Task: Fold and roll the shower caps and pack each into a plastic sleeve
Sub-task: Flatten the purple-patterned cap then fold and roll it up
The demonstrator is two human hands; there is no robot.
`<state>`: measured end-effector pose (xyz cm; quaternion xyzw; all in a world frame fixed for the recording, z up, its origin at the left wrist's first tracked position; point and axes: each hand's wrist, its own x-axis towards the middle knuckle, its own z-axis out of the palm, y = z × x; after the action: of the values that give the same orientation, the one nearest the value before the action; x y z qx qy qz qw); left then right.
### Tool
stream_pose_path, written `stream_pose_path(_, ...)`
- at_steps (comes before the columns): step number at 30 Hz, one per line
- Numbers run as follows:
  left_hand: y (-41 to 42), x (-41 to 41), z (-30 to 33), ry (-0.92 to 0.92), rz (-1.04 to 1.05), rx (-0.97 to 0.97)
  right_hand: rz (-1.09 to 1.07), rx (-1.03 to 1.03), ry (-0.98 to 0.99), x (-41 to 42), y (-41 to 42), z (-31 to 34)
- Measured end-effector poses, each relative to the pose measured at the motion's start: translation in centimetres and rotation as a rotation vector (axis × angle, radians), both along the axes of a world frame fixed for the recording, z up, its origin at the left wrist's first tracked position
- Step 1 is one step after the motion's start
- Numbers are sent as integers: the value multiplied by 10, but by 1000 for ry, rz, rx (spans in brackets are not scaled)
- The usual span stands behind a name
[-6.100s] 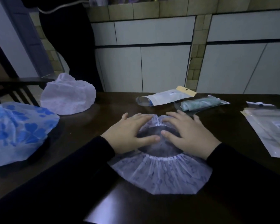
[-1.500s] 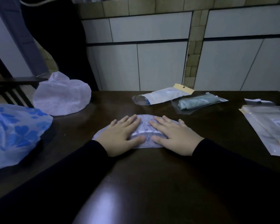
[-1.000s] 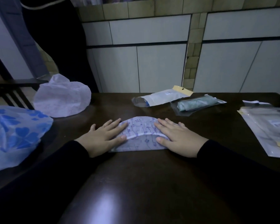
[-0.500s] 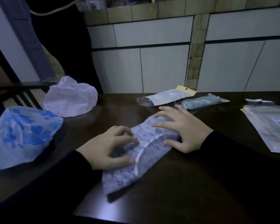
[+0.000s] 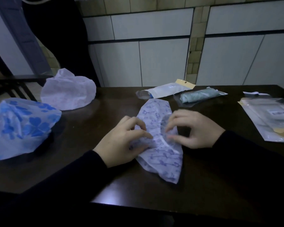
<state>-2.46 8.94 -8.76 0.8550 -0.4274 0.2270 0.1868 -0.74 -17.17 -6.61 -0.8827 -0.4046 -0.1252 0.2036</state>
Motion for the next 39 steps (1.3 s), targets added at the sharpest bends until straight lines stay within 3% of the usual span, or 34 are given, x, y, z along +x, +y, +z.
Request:
stream_pose_path(5,0,-14,4,157,-208,55,90,-49,179,-26,-3,-8)
stream_pose_path(9,3,-20,15,329,-245,144,142,-28,52,-39,-7,-15)
stream_pose_path(12,1,-21,15,286,-211,141,174,6,115,-47,-12,-12)
stream_pose_path(15,-3,-22,13,243,-223,94,182,-84,192,-49,-16,-7)
stream_pose_path(21,-9,-26,16,337,-293,36,238,-61,12,-53,-10,-10)
stream_pose_path(27,-10,-24,12,481,-266,29,238,-83,18,-54,-10,-9)
stream_pose_path(31,-12,-21,9,510,-239,-10,233,8,51,-51,-10,-10)
stream_pose_path(39,-16,-11,15,698,-85,-68,16,300,377,-46,-13,-10)
